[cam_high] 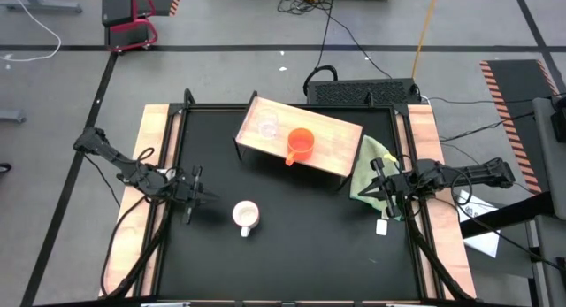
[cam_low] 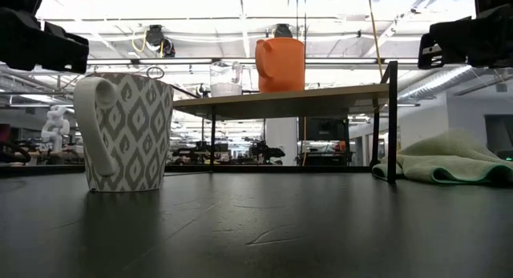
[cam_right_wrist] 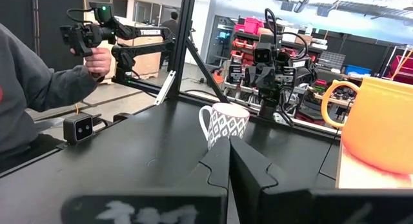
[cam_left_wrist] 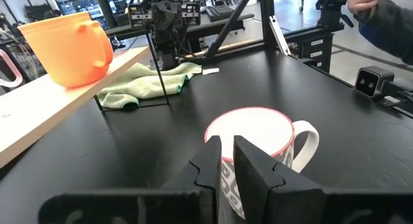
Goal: Stack small to large cups/mugs on shelf
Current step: Put the gray patterned mug on the shelf
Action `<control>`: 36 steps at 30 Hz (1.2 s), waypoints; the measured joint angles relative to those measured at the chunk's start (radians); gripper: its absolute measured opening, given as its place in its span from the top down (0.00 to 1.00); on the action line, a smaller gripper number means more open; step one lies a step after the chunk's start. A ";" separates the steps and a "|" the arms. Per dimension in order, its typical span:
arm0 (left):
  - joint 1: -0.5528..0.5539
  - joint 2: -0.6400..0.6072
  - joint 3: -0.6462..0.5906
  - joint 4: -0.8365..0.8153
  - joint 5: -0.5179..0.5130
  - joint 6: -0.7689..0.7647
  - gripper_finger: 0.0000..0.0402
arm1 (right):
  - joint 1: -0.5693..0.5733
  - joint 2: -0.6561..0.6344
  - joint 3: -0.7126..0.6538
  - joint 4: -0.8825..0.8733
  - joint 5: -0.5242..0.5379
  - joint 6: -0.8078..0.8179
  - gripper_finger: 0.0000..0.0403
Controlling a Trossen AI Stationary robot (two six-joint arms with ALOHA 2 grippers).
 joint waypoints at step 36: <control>0.000 0.002 0.000 0.204 -0.026 0.059 0.73 | 0.000 0.000 -0.014 0.014 0.000 0.019 1.00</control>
